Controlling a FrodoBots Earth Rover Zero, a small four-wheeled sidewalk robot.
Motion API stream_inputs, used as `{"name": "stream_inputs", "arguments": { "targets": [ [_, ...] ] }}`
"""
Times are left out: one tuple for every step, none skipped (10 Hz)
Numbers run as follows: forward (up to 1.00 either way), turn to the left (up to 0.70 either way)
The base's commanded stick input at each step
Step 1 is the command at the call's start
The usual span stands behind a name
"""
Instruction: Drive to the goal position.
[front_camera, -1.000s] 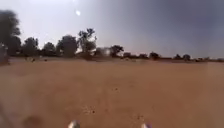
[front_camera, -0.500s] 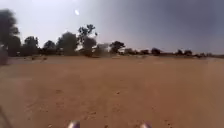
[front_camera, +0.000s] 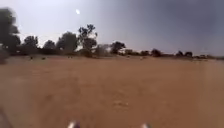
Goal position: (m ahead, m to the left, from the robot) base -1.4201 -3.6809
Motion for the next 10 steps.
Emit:
{"name": "stream_inputs", "arguments": {
  "targets": [
    [0.7, 0.0],
    [0.7, 0.0],
    [0.7, 0.0],
    [0.7, 0.0],
    [0.7, 0.0],
    [0.7, 0.0],
    [0.7, 0.0],
    [0.7, 0.0],
    [0.7, 0.0],
    [0.7, 0.0]
  ]
}}
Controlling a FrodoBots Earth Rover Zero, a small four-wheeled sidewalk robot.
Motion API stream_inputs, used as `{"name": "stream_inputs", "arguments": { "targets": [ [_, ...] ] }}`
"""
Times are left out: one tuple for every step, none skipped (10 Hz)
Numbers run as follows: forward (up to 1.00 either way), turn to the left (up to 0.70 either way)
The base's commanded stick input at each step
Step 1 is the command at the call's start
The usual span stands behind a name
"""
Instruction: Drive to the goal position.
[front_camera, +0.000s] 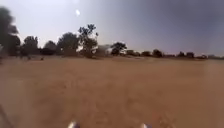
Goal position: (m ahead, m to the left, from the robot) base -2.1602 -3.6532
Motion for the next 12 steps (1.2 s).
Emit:
{"name": "stream_inputs", "arguments": {
  "targets": [
    [0.7, 0.0],
    [0.7, 0.0],
    [0.7, 0.0],
    [0.7, 0.0],
    [0.7, 0.0],
    [0.7, 0.0],
    [0.7, 0.0],
    [0.7, 0.0],
    [0.7, 0.0],
    [0.7, 0.0],
    [0.7, 0.0],
    [0.7, 0.0]
  ]
}}
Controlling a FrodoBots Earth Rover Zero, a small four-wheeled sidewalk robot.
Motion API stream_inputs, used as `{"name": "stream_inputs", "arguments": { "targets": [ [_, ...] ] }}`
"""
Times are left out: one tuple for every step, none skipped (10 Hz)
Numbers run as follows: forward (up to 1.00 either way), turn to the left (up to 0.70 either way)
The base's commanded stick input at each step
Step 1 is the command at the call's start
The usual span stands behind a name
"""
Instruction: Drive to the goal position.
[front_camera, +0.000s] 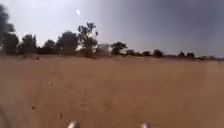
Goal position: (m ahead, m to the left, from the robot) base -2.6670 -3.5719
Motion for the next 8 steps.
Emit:
{"name": "stream_inputs", "arguments": {
  "targets": [
    [0.7, 0.0],
    [0.7, 0.0],
    [0.7, 0.0],
    [0.7, 0.0],
    [0.7, 0.0],
    [0.7, 0.0],
    [0.7, 0.0],
    [0.7, 0.0]
  ]
}}
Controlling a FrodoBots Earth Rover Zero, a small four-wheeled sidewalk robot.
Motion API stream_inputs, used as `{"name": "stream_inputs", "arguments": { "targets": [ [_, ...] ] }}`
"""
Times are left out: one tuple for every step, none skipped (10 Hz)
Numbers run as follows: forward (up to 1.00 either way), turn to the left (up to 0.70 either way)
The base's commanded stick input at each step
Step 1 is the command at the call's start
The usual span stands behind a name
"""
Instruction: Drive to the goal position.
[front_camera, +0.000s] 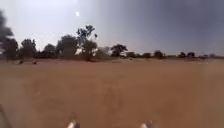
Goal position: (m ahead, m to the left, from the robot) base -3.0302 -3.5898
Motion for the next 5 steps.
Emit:
{"name": "stream_inputs", "arguments": {
  "targets": [
    [0.7, 0.0],
    [0.7, 0.0],
    [0.7, 0.0],
    [0.7, 0.0],
    [0.7, 0.0]
  ]
}}
